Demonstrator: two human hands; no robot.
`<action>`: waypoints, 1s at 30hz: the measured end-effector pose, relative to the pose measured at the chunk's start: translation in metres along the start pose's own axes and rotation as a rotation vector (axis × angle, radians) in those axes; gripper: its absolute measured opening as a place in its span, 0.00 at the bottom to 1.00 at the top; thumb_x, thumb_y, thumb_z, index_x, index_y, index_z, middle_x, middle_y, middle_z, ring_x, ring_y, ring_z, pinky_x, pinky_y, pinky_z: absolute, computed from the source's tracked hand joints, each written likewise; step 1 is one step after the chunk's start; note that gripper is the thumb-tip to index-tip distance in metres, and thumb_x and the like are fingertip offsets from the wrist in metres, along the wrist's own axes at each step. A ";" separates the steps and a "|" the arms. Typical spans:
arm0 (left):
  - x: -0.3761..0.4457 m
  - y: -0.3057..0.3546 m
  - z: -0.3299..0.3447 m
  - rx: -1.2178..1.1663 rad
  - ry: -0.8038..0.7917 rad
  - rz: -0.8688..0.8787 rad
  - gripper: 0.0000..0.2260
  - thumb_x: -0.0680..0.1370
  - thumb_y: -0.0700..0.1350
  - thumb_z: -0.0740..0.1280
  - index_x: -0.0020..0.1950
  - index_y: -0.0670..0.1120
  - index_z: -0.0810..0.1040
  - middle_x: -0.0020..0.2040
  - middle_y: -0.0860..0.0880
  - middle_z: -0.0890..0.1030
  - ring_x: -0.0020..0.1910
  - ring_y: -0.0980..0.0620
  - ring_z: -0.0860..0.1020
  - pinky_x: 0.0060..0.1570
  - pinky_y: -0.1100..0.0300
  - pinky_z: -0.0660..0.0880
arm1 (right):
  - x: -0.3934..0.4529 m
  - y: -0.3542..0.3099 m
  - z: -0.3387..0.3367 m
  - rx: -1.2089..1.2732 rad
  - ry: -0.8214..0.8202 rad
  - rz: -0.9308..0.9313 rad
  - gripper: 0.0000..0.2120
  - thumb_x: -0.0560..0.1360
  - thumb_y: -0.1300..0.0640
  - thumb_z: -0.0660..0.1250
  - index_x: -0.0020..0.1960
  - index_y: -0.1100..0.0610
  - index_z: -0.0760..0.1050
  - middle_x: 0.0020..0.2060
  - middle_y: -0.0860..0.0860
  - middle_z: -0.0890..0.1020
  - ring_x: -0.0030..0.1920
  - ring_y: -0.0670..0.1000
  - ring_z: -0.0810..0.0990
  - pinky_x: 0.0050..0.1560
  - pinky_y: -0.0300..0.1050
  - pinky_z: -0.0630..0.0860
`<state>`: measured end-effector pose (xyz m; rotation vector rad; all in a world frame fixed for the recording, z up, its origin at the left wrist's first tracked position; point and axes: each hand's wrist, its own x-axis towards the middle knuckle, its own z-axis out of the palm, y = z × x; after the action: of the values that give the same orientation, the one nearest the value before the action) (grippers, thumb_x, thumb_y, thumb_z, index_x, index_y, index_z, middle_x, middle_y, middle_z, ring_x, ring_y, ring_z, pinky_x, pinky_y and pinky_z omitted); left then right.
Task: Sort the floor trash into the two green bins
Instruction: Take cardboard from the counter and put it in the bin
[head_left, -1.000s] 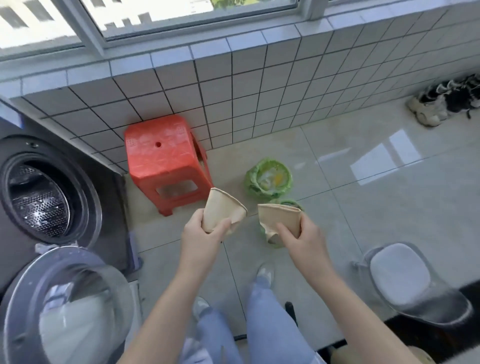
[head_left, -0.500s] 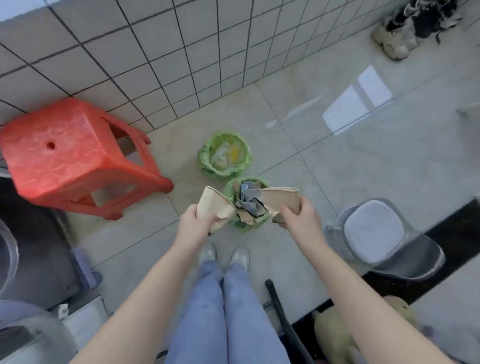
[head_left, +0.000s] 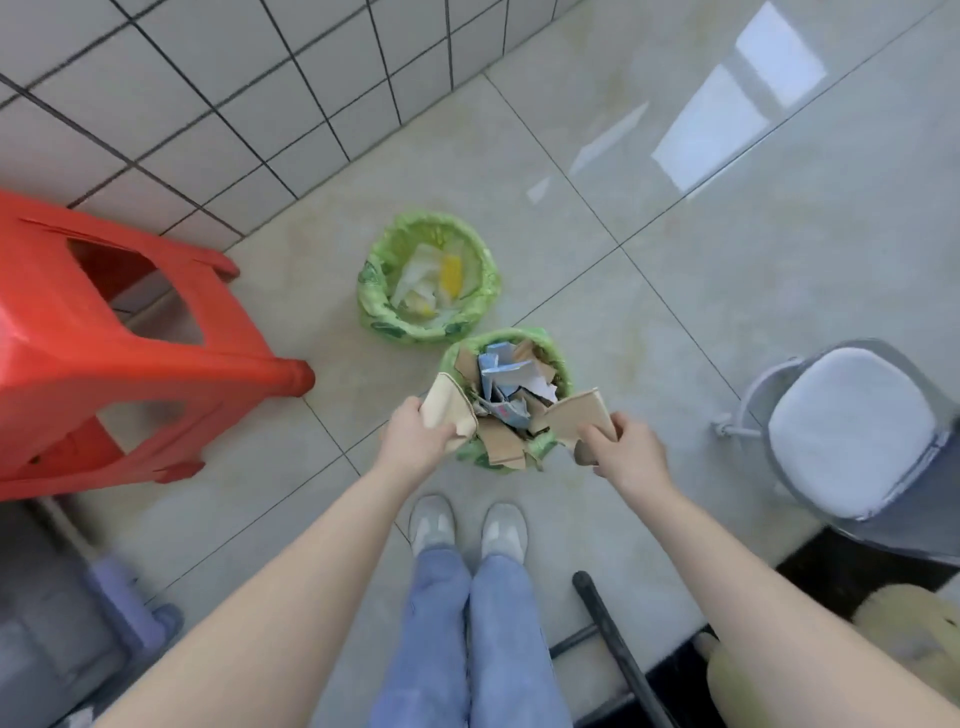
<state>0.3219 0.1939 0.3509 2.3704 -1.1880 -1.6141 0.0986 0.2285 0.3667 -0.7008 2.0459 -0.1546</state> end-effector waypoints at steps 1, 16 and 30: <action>0.012 -0.003 0.006 0.134 -0.004 0.051 0.11 0.74 0.44 0.69 0.52 0.41 0.72 0.47 0.42 0.76 0.44 0.45 0.71 0.42 0.56 0.69 | 0.011 0.004 0.007 -0.030 -0.003 -0.004 0.09 0.70 0.54 0.66 0.37 0.59 0.73 0.32 0.54 0.79 0.39 0.61 0.81 0.38 0.48 0.76; 0.107 -0.037 0.085 0.445 -0.040 0.085 0.14 0.77 0.48 0.65 0.55 0.40 0.71 0.54 0.40 0.76 0.54 0.39 0.74 0.47 0.52 0.70 | 0.128 0.025 0.094 -0.710 0.041 -0.242 0.07 0.77 0.59 0.58 0.52 0.56 0.73 0.50 0.55 0.77 0.50 0.60 0.77 0.38 0.45 0.67; 0.139 -0.050 0.096 0.568 0.098 0.279 0.10 0.77 0.46 0.67 0.50 0.41 0.72 0.50 0.41 0.78 0.49 0.39 0.76 0.39 0.53 0.66 | 0.144 0.006 0.129 -0.960 -0.039 -0.367 0.15 0.74 0.68 0.61 0.59 0.58 0.73 0.56 0.56 0.74 0.54 0.60 0.78 0.40 0.46 0.68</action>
<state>0.2956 0.1806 0.1776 2.3683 -2.0643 -1.1716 0.1438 0.1770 0.1861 -1.6380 1.8666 0.6731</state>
